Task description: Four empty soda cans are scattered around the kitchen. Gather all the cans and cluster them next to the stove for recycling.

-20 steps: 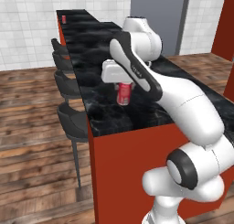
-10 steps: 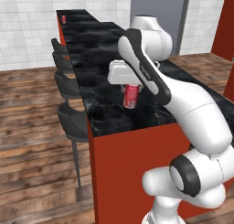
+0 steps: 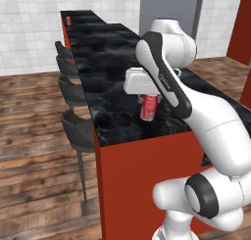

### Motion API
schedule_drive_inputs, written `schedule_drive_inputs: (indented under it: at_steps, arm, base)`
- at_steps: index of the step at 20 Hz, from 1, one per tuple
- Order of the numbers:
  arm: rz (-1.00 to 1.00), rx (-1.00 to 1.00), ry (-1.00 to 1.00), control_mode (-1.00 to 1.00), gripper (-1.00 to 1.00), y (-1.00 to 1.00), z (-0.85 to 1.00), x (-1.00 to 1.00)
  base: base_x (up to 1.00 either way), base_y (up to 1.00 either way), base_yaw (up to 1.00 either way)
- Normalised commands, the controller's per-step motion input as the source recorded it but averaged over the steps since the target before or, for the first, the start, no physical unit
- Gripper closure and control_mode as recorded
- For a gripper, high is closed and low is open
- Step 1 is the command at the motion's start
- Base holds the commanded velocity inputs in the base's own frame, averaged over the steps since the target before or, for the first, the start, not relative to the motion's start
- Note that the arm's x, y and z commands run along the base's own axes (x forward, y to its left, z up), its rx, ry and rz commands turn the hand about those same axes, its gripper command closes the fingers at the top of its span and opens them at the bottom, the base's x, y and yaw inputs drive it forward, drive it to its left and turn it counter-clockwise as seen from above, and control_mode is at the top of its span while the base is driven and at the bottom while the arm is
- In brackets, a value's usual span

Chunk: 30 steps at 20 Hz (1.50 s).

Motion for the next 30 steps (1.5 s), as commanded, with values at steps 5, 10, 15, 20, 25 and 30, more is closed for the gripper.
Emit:
schedule_drive_inputs:
  at_steps: [5,10,15,20,25,30]
  arm:
    - [0.00,0.00,0.00,-1.00,1.00,-0.16,-0.11,-0.28]
    - [0.00,0.00,0.00,-1.00,1.00,-0.09,-0.15,-0.22]
    - [0.00,-0.01,0.00,-1.00,1.00,-0.06,-0.21,-0.18]
    - [0.00,-0.03,0.00,-1.00,1.00,-0.05,-0.18,-0.13]
    - [0.00,-0.01,0.00,-1.00,1.00,-0.03,-0.19,-0.08]
    - [0.00,0.00,0.00,-1.00,1.00,0.00,-0.05,-0.11]
  base:
    - [0.00,0.00,0.00]
    - [0.00,0.00,0.00]
    - [0.00,0.00,0.00]
    - [0.00,0.00,0.00]
    - [0.00,0.00,0.00]
    - [0.00,0.00,0.00]
